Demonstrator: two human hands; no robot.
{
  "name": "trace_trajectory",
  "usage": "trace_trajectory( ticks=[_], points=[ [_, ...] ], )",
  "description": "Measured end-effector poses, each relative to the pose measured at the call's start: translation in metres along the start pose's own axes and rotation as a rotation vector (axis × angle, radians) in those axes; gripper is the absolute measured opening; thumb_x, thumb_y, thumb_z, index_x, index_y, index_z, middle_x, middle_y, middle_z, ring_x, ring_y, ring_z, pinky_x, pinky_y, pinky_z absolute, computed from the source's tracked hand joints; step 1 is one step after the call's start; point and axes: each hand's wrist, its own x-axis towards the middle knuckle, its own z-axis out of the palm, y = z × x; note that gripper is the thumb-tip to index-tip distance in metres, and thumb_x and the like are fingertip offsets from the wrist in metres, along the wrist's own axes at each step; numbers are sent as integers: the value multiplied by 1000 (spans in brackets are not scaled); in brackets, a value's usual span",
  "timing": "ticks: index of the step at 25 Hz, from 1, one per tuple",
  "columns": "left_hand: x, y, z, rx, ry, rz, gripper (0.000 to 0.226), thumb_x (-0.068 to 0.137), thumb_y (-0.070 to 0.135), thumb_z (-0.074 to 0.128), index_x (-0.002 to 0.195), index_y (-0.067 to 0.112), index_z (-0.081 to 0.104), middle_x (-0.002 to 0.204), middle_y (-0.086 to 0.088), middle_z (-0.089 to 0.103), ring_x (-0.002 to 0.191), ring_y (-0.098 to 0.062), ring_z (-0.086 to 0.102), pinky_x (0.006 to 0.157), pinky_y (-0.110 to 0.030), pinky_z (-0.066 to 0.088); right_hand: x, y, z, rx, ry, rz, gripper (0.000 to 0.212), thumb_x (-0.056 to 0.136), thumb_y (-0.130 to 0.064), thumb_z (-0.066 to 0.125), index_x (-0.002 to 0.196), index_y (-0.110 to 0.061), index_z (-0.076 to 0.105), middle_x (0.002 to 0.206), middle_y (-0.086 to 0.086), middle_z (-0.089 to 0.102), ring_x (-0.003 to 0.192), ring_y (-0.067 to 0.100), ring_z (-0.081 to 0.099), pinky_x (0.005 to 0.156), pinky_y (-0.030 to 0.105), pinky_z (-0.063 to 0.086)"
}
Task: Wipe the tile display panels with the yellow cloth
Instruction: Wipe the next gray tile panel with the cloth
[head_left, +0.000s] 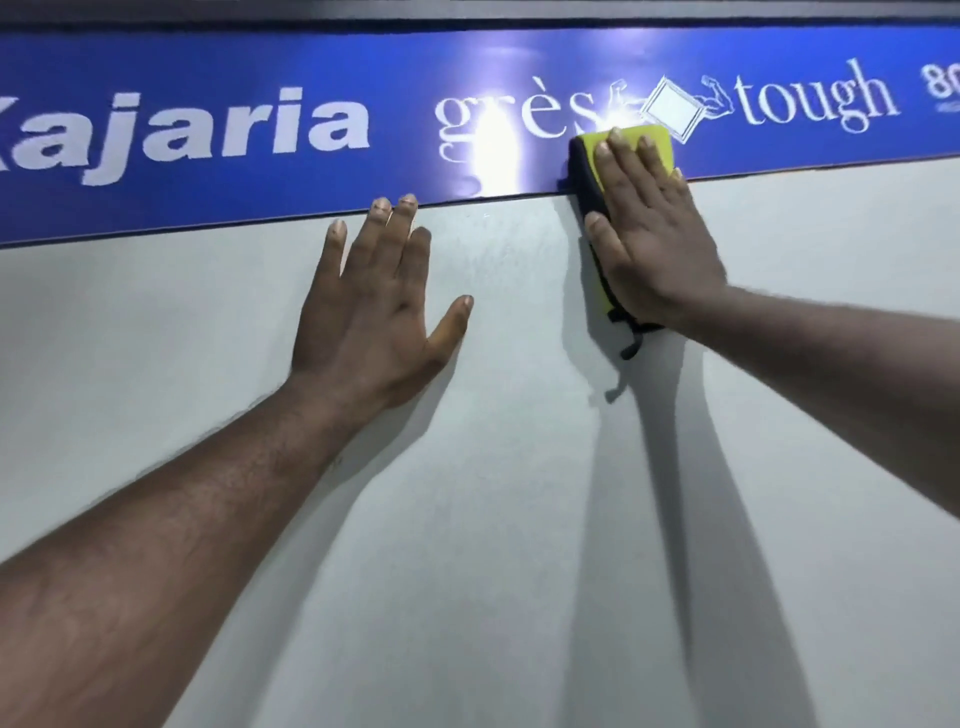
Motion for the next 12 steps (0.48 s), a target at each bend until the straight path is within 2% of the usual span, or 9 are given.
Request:
trace_trajectory(
  ticks=[1, 5, 6, 7, 9, 10, 12],
  points=[
    [12, 11, -1, -15, 9, -8, 83, 106, 63, 26, 163, 4, 39, 179, -13, 23, 166, -30, 18, 135, -54, 9, 0, -3, 4, -8, 4, -9, 68, 110, -46, 28, 171, -24, 8, 179, -6, 2, 164, 14, -5, 133, 40, 0],
    [35, 46, 2, -104, -5, -53, 77, 103, 51, 33, 165, 5, 38, 178, -12, 25, 165, -30, 20, 135, -51, 10, -18, 36, 2, -112, -45, -475, 67, 112, -45, 29, 171, -24, 8, 179, -8, 3, 164, 11, -6, 134, 40, 3],
    [36, 54, 4, -95, -18, -42, 78, 102, 49, 34, 166, 5, 36, 179, -12, 23, 166, -30, 19, 135, -50, 9, -10, 52, -4, -116, -43, -484, 67, 112, -45, 30, 171, -24, 9, 179, -7, 3, 164, 11, -6, 134, 40, 3],
    [38, 63, 6, -70, -18, -22, 79, 101, 49, 35, 167, 4, 34, 179, -12, 22, 166, -30, 19, 135, -50, 9, -2, 64, -8, -101, -38, -406, 67, 111, -45, 29, 171, -25, 8, 179, -8, 3, 164, 10, -6, 134, 41, 4],
    [49, 82, 8, -62, 0, -12, 81, 100, 49, 35, 168, 5, 32, 179, -12, 21, 166, -29, 18, 135, -48, 8, 9, 69, -9, -15, -26, -118, 67, 110, -46, 28, 171, -27, 7, 179, -9, 0, 163, 9, -8, 134, 41, 1],
    [56, 93, 9, -101, -6, -38, 83, 99, 50, 35, 169, 6, 30, 180, -11, 19, 166, -28, 16, 135, -47, 7, 9, 70, -6, -6, -21, -86, 68, 110, -46, 28, 171, -26, 6, 179, -9, -1, 163, 9, -9, 133, 39, 0],
    [65, 109, 14, -189, -32, -119, 86, 98, 54, 32, 171, 9, 24, 182, -6, 13, 168, -24, 10, 135, -43, 4, -3, 78, -3, -95, -11, -304, 68, 110, -47, 27, 171, -25, 7, 179, -8, -1, 164, 11, -9, 133, 39, 0]
  ],
)
